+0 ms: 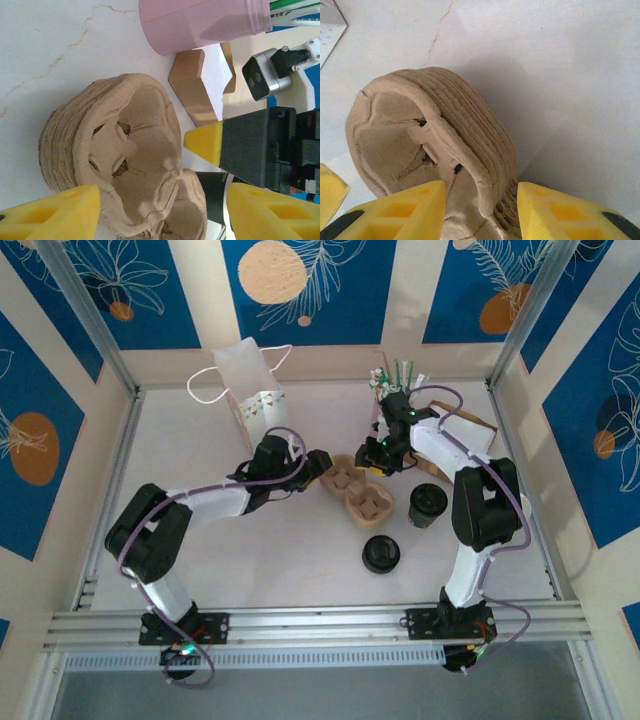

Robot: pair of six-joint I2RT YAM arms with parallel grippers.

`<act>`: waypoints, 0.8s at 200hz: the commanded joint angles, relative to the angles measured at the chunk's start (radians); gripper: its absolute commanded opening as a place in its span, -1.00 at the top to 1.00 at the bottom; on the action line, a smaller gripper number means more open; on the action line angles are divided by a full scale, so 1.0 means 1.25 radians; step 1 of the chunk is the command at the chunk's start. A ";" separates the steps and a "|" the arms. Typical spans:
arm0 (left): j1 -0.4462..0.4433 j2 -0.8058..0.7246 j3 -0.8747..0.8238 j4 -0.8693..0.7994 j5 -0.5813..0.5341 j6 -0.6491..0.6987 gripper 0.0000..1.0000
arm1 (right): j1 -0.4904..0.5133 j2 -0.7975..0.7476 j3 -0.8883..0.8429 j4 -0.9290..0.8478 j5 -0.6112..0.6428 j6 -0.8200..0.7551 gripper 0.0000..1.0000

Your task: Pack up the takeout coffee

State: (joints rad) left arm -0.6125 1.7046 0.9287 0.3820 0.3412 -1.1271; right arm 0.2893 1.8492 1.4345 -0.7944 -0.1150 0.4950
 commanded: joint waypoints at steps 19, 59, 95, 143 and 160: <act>0.006 0.002 0.011 0.005 0.018 0.006 -0.35 | -0.004 0.021 0.018 0.008 0.000 0.002 0.15; 0.006 0.008 0.014 -0.011 0.019 0.014 -0.34 | -0.002 0.031 0.021 0.018 -0.021 0.002 0.24; 0.004 0.011 0.015 -0.023 0.027 0.014 -0.35 | -0.003 0.025 0.021 0.023 -0.052 0.006 0.31; 0.000 0.018 0.018 -0.021 0.039 0.008 -0.35 | -0.005 0.020 0.023 0.021 -0.055 0.008 0.40; -0.001 0.019 0.019 -0.034 0.035 0.009 -0.35 | -0.006 0.020 0.019 0.021 -0.055 0.009 0.42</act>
State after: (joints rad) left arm -0.6128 1.7073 0.9287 0.3729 0.3664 -1.1244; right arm 0.2874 1.8744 1.4345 -0.7692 -0.1528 0.4988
